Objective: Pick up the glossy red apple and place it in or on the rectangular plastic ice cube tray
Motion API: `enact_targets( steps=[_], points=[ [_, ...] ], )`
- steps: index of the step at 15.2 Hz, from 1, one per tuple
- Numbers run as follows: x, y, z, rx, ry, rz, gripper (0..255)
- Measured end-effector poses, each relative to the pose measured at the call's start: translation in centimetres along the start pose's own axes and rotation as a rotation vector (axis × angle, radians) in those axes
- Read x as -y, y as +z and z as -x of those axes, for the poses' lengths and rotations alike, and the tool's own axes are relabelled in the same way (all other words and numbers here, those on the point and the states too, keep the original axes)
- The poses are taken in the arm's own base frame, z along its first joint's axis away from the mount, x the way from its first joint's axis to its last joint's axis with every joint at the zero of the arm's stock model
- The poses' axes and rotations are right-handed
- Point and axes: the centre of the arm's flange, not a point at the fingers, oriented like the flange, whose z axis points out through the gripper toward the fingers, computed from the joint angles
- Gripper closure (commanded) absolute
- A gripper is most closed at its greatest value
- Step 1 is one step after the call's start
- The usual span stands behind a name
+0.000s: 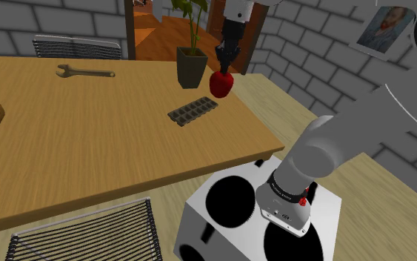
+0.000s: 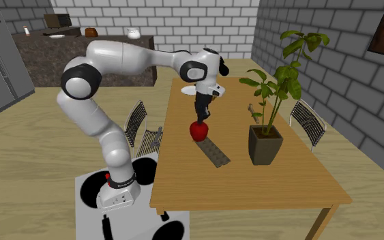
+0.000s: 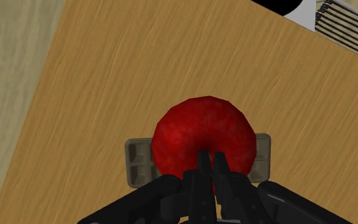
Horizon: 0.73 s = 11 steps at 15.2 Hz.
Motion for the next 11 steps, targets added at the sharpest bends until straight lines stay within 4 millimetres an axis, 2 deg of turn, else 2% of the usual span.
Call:
enact_targets(
  steps=[6,8,11],
  points=[
    [1.8,-2.7,-7.6,0.000,0.000,0.000,255],
    [2.2,-2.5,-8.5,0.000,0.000,0.000,255],
    [2.3,-1.1,-9.1,0.000,0.000,0.000,255]
  ],
)
